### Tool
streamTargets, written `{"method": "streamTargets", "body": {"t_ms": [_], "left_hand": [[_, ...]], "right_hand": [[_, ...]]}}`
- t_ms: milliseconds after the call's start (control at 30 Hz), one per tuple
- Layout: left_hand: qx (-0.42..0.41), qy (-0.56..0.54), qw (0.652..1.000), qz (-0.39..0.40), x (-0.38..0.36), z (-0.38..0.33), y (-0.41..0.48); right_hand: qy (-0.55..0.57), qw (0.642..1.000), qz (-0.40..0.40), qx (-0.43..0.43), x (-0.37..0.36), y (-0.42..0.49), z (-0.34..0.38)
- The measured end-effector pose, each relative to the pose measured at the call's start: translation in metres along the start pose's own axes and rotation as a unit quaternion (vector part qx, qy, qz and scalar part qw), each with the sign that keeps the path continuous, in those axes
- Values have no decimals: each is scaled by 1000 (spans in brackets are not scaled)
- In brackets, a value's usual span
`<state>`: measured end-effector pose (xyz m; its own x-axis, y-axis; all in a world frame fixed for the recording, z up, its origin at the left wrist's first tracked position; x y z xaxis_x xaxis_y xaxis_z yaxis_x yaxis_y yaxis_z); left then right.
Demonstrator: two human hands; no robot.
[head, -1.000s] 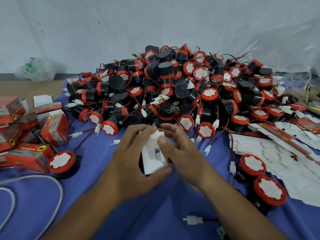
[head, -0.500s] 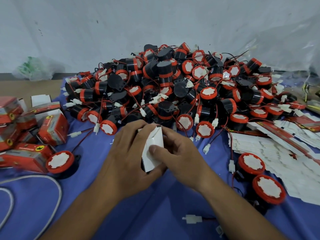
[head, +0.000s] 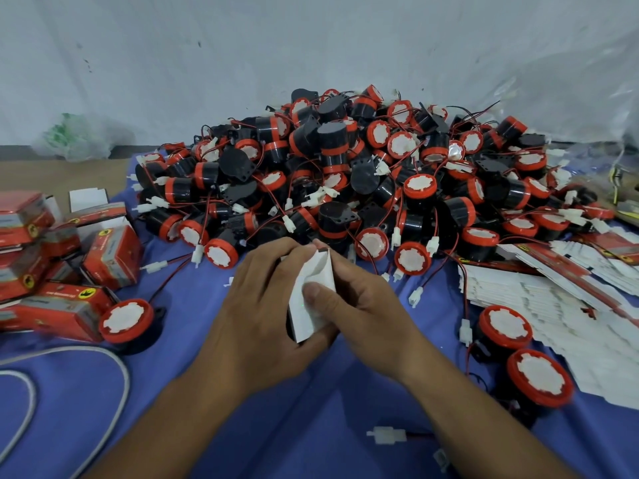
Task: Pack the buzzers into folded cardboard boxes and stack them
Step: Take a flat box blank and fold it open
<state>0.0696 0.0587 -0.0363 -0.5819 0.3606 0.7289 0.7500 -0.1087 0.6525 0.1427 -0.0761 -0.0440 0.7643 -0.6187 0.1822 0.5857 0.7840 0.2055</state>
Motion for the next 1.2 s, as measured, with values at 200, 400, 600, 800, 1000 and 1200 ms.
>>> {"method": "streamTargets", "body": {"t_ms": [200,400,600,800,1000,1200], "left_hand": [[0,-35,999,-16,3,1,1],[-15,-33,999,-15,0,-1,0],[-26,-17,999,-21,3,-2,1],[-21,-22,1000,6,-3,-3,1],[-7,-89,985,147,-2,21,-9],[-27,92,984,151,0,31,-8]], "right_hand": [[25,999,45,1,-5,-1,1],[-4,999,29,12,-10,-2,6],[37,998,44,14,-3,0,7],[44,999,-16,-10,2,2,-1],[-411,909,7,74,16,2,-1],[-575,816,43,42,10,6,-5]]}}
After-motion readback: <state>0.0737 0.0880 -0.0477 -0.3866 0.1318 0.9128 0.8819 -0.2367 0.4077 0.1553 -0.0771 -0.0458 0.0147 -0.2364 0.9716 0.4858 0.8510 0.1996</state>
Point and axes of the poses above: each hand's wrist, its own y-axis towards the middle knuckle, its own x-axis out of the back of the hand, z = x × y, the point moved 2 cm from there along y, towards the middle knuckle, and after that the axes turned 8 degrees about z, right-handed, at the moved point
